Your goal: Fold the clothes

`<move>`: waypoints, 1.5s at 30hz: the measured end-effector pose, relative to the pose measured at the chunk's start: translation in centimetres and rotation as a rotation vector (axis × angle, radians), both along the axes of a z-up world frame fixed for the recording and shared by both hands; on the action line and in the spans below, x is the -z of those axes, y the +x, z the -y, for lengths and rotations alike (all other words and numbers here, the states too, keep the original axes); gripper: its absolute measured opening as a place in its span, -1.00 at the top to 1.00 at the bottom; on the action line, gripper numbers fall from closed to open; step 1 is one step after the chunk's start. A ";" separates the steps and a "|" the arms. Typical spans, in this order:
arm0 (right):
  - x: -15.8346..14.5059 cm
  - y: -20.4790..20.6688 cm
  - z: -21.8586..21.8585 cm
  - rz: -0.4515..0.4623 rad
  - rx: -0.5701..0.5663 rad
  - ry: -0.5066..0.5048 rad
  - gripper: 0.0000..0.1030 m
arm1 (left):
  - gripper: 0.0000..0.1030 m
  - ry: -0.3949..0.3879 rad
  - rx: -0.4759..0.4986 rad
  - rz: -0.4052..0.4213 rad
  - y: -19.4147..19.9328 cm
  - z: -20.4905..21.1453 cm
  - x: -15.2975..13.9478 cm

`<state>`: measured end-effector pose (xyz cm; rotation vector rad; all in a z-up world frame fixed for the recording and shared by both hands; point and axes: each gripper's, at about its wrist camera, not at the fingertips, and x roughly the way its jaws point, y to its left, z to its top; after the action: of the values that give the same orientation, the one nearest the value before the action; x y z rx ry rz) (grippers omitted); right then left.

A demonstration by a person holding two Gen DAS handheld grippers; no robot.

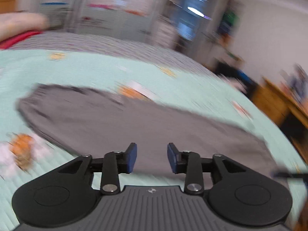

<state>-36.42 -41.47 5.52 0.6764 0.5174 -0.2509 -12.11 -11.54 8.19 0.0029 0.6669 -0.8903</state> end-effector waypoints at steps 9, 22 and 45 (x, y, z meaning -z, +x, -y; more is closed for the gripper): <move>-1.9 -4.7 -2.3 -0.057 -0.163 -0.063 0.29 | 0.25 0.043 0.385 -0.110 -16.3 5.5 3.4; 3.2 -13.4 -4.3 -0.101 -0.112 0.164 0.38 | 0.12 0.123 0.410 -0.030 -21.2 5.6 4.9; 5.1 -15.0 -3.3 -0.022 -0.008 0.269 0.53 | 0.05 0.111 0.164 -0.073 -14.6 4.7 4.2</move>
<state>-51.41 -38.12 0.39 0.9336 0.5806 -0.1825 -26.73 -16.24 4.01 0.1263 0.7918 -1.0140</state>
